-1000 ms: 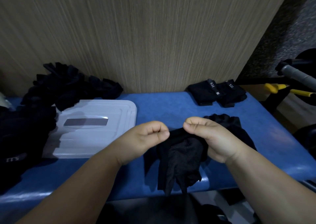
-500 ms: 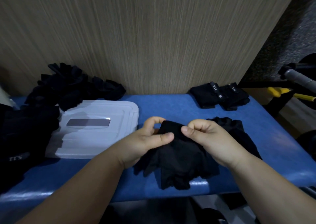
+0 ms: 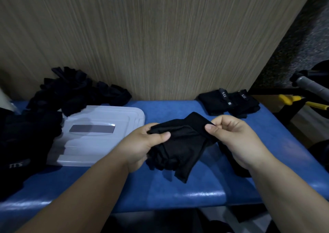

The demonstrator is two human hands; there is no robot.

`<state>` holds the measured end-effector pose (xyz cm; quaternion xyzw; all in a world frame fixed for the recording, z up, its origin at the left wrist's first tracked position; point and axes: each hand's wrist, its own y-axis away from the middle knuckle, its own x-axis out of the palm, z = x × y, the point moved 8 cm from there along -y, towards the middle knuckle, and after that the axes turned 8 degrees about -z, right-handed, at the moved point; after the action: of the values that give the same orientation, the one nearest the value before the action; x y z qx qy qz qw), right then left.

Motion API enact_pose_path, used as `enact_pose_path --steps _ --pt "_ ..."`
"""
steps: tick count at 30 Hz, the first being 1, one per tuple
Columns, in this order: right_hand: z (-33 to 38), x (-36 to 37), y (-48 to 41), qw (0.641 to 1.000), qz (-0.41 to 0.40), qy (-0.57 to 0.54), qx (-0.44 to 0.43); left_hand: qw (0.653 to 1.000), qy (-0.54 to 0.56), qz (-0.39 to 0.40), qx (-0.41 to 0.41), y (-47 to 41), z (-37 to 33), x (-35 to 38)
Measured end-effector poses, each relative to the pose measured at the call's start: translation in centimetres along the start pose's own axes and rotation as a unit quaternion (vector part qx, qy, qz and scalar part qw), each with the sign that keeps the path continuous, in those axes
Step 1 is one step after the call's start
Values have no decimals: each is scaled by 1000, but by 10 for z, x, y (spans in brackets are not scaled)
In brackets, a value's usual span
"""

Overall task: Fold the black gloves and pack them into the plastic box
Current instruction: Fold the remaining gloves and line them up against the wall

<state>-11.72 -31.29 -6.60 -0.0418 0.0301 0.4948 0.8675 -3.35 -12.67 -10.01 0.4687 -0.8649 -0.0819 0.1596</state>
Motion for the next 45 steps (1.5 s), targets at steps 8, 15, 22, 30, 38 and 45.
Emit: enact_pose_path --steps 8,15,22,30,38,45 --pt "0 19 11 991 88 100 -29 991 -33 129 -17 11 7 25" --pt "-3 41 24 974 171 147 -21 992 -8 121 -25 10 7 23" --pt "-13 24 16 997 16 -12 76 989 90 22 -116 4 13 7" --pt "-13 30 25 979 76 184 38 984 -77 -130 98 -7 -6 -12" --pt "-17 27 31 889 64 452 -34 803 -470 -178 320 4 -21 4" --pt "-22 42 35 827 124 537 -108 737 -633 -49 232 11 9 26"
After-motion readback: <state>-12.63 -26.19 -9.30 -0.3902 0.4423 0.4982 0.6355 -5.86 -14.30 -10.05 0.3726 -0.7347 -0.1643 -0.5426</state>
